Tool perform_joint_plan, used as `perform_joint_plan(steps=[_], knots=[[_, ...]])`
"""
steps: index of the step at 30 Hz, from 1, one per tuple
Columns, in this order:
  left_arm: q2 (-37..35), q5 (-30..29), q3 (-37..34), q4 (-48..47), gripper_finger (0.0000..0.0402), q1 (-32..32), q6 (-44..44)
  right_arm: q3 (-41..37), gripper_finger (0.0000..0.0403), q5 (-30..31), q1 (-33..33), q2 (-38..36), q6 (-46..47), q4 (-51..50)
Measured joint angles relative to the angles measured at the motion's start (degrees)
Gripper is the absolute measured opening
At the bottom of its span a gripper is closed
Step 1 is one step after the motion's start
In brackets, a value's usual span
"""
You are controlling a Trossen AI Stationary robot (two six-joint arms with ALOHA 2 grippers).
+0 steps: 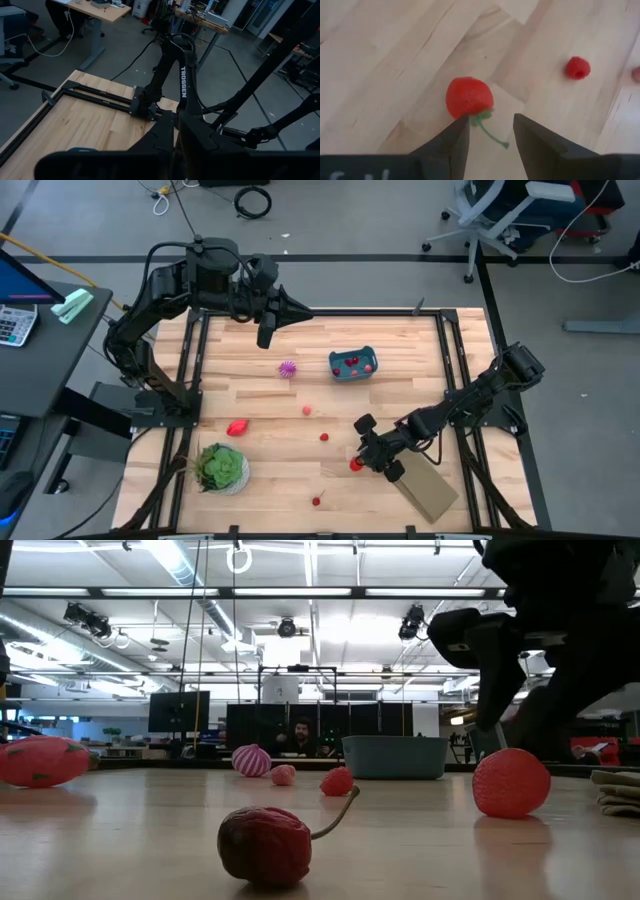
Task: Pick and placing Produce into tupperware
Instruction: Put the strawberry into the bin
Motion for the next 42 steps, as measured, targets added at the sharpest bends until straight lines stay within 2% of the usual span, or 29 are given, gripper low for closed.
perform_joint_plan(steps=[7, 17, 25, 30, 36, 42], knots=[[0.0, 0.0, 0.0, 0.0, 0.0025, 0.02, -0.02, 0.04, 0.0162, -0.49, -0.04, 0.69, -1.18, 1.02], [0.0, 0.0, 0.0, 0.02, 0.0036, 0.01, -0.04, 0.02, 0.0162, -0.63, -0.46, 5.28, -1.16, 1.17], [0.02, 0.0, 0.0, -0.14, 0.0024, 0.02, -0.02, 0.0, 0.016, -0.66, -1.66, 6.51, -0.91, 2.3], [0.02, 0.02, 0.0, -0.61, 0.0026, 0.0, -0.03, 0.0, 0.0147, -0.65, -2.01, 6.54, -0.48, 2.18], [0.02, 0.0, 0.0, -0.85, 0.0034, 0.02, 0.02, 0.0, 0.0128, -2.57, -1.9, 6.54, 4.59, 2.39], [0.02, 0.02, 0.0, -0.85, 0.0026, 0.02, 0.05, 0.0, 0.0112, -2.84, -1.34, 6.54, 3.56, 2.44]])
